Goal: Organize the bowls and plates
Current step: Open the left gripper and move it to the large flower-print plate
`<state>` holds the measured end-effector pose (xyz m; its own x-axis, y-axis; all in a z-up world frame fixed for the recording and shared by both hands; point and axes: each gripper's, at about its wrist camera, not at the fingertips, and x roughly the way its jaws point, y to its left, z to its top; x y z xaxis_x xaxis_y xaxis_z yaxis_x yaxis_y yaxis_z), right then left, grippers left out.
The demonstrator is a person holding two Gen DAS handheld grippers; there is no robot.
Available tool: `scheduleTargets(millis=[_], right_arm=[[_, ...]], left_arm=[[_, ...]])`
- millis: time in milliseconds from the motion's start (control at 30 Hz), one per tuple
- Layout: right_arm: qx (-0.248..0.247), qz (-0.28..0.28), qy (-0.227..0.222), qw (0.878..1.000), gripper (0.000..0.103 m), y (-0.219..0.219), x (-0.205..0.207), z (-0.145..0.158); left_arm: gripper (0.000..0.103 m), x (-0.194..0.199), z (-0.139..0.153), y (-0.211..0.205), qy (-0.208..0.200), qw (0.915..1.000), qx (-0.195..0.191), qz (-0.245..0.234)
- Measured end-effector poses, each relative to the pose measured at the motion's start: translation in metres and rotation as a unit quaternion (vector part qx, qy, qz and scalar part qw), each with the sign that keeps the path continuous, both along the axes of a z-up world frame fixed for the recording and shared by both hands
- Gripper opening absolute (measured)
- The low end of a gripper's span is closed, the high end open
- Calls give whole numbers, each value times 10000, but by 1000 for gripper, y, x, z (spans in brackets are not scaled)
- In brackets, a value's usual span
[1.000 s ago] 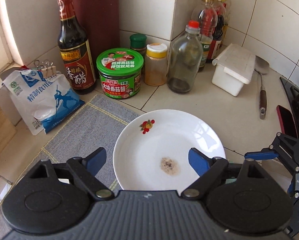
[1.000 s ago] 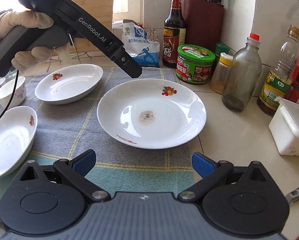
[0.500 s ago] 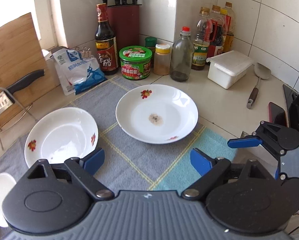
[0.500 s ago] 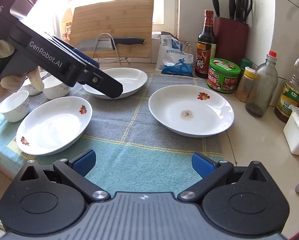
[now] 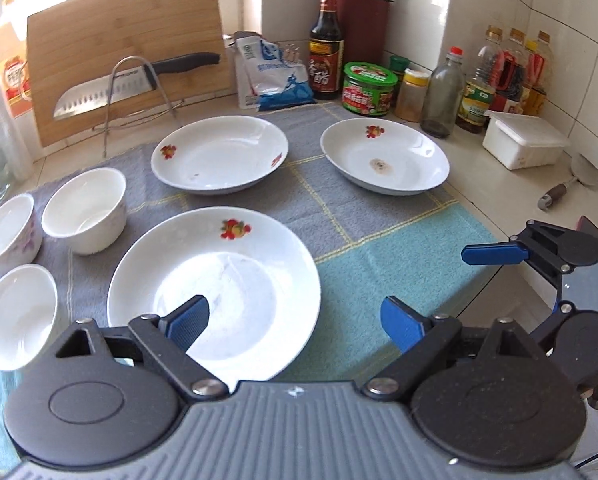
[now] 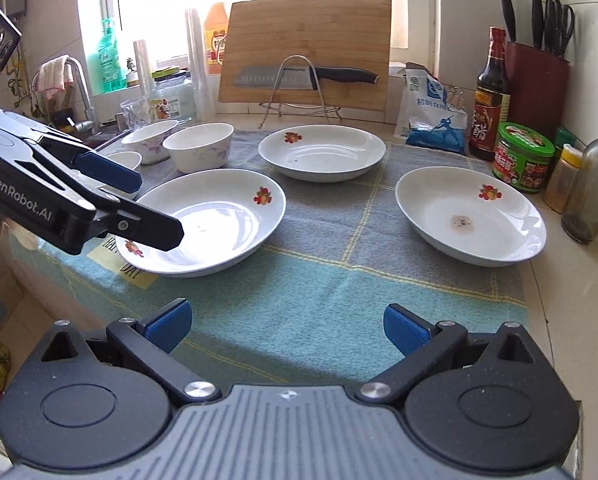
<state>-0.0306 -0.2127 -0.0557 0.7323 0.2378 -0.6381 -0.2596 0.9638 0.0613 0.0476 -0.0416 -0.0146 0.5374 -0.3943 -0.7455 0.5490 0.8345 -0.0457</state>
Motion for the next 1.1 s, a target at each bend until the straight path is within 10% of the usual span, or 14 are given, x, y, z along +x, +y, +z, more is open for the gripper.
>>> scheduleTargets(millis=[500,1100], right_arm=[[-182,601,478,9969,103,58,54,-31],[-632,888,496,9928,103,84,75,-47]], left_arm=[[93,18,-14,65,239,9976,-40,655],[93,84,-22,73,328,9990,65,-283]])
